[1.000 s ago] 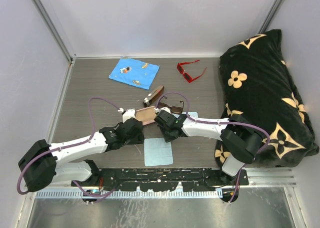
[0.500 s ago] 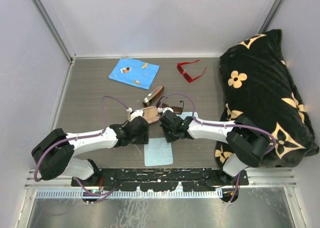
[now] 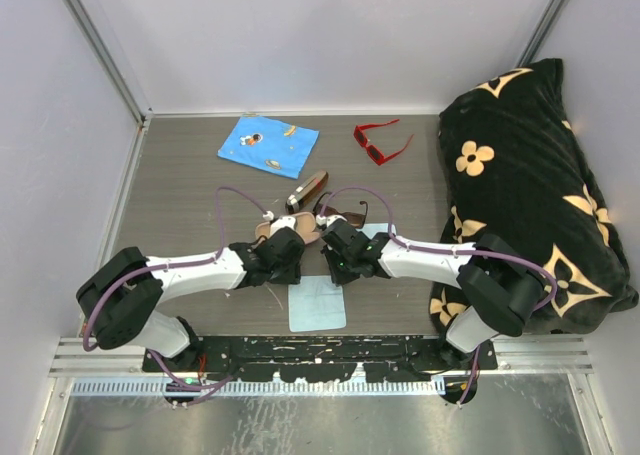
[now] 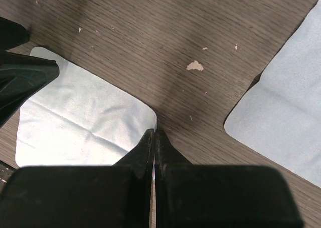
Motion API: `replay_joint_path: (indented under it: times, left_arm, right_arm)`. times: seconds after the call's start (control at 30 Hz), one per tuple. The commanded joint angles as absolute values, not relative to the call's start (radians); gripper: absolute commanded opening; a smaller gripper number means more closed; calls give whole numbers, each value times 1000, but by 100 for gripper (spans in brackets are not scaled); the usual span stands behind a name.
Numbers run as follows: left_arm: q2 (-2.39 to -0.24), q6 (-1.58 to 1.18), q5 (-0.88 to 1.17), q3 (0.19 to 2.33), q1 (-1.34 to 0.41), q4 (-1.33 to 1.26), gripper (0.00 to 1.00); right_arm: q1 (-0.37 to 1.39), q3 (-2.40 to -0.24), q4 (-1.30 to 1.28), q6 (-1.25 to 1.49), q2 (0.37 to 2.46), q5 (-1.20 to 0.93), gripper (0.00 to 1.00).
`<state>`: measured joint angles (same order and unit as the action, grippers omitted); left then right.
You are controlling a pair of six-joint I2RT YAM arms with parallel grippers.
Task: Organize the sunglasses
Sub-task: Fold the glasses cleaning cloth at the center of the board.
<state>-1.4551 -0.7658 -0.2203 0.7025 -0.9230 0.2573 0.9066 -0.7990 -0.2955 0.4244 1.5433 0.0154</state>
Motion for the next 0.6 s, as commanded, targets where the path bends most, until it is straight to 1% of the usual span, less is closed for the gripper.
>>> replay_joint_path:
  times: [0.0, 0.33, 0.57]
  left_arm:
    - [-1464, -739, -192, 725, -927, 234, 38]
    - [-1464, -715, -183, 713, -940, 264, 38]
    - [-1463, -711, -221, 716, -967, 315, 39]
  right_arm:
    - [899, -798, -258, 425, 1510, 7, 1]
    - [894, -794, -258, 422, 1520, 5, 1]
    - [894, -796, -259, 419, 1526, 1, 1]
